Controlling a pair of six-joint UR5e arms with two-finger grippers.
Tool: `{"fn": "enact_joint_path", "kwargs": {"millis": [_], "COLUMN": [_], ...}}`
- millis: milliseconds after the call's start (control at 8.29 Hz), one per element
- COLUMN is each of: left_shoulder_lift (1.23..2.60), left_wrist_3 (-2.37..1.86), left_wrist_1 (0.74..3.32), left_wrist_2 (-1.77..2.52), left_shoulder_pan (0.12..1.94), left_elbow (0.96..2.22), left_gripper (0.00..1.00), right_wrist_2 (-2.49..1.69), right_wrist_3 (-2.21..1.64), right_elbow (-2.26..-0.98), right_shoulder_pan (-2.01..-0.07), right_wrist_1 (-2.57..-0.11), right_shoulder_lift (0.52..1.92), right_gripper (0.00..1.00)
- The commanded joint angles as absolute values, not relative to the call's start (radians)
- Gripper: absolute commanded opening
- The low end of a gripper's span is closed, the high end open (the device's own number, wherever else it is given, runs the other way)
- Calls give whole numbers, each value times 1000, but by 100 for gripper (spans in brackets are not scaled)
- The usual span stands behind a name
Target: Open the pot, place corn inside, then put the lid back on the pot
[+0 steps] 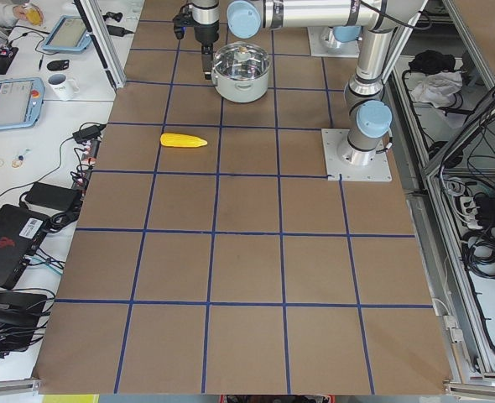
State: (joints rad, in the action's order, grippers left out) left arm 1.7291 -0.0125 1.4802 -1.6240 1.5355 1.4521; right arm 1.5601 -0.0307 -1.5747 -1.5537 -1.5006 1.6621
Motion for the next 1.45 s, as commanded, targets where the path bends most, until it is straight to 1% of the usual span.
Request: {"fn": "enact_joint_path", "kwargs": {"millis": [0,121,241,483,724,966,1328], "left_shoulder_lift": [1853,1897,1932,1989,2041,2101,2186], "left_wrist_3": [52,61,83,124,211,281,284], "left_wrist_1": [1334,1250,1226,1189,1164,1111,1045], "left_wrist_2": [-1620,-1615,-1615,-1615,-1614,-1614,-1491], "left_shoulder_pan": [1494,1493,1493,1488,1448,1404,1404], "left_elbow": [1453,1454,1454,1453,1454,1454,1457], "left_gripper": [100,100,100,100,100,100,100], "right_wrist_2": [1542,1539,1533,1534,1535,1542,1536], "right_wrist_3": [-60,-107,-139,-327,-394,-442,-465], "right_elbow": [-1577,-1574,-1572,-1568,-1574,-1583,-1617], "right_shoulder_pan": [-1560,-1574,-1644,-1823,-1922,-1959,-1963], "right_wrist_1": [-1503,-1514,-1564,-1723,-1840,-1850,-1845], "right_shoulder_lift": [1654,1635,1591,1458,1366,1309,1301], "right_gripper": [100,100,100,100,100,100,100]}}
